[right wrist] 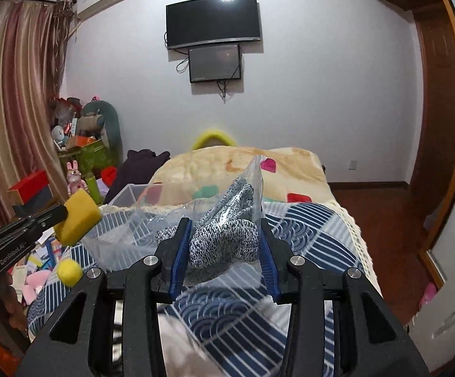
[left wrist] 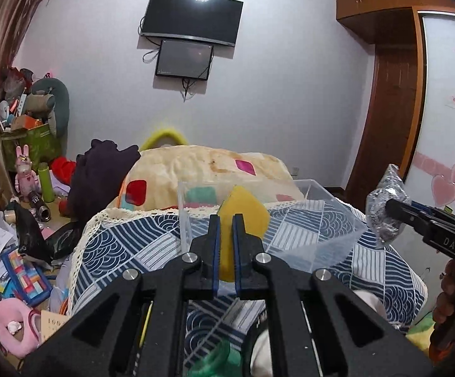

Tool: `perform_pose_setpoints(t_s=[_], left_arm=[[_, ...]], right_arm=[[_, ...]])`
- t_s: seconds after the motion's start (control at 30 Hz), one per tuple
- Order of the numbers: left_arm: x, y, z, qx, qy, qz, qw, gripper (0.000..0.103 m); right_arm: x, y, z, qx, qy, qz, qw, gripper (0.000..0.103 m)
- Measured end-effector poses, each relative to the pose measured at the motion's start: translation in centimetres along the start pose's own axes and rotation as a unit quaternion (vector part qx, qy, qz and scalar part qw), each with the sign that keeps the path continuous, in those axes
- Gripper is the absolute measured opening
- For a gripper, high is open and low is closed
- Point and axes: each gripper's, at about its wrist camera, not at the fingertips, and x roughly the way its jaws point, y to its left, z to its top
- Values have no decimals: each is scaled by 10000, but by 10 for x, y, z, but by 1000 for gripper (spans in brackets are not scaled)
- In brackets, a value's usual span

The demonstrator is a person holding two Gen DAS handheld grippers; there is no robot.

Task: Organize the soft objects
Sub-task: 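Drop the yellow sponge and bagged grey sock into the clear box with both tools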

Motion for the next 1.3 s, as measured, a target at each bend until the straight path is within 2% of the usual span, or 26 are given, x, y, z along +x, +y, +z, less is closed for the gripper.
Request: perform_pose_setpoints(t_s=[0.13, 0.5, 0.63, 0.77, 1.03, 1.17, 1.23, 1.3], left_arm=[[23, 2, 7, -19, 183, 24, 9998, 6], [75, -1, -3, 164, 802, 209, 9964, 6], [82, 1, -9, 118, 1005, 100, 9948, 6], [80, -2, -12, 195, 1085, 65, 9939, 6], [64, -3, -11, 270, 1096, -84, 9936, 11], [45, -4, -6, 335, 993, -175, 9943, 14], [34, -4, -3, 388, 892, -180, 9951, 20], [21, -4, 0, 407, 748, -163, 9962, 36]], right_arm=[[26, 6, 8, -80, 180, 40, 9998, 38], [81, 10, 4, -209, 968, 173, 9949, 38], [90, 14, 0, -361, 1224, 234, 9915, 38], [93, 20, -4, -543, 1408, 302, 9881, 43], [74, 15, 1, -633, 1239, 372, 9896, 58], [56, 12, 8, -571, 936, 370, 9933, 72], [44, 11, 10, -542, 764, 347, 9950, 75], [32, 9, 11, -515, 617, 348, 9962, 78]])
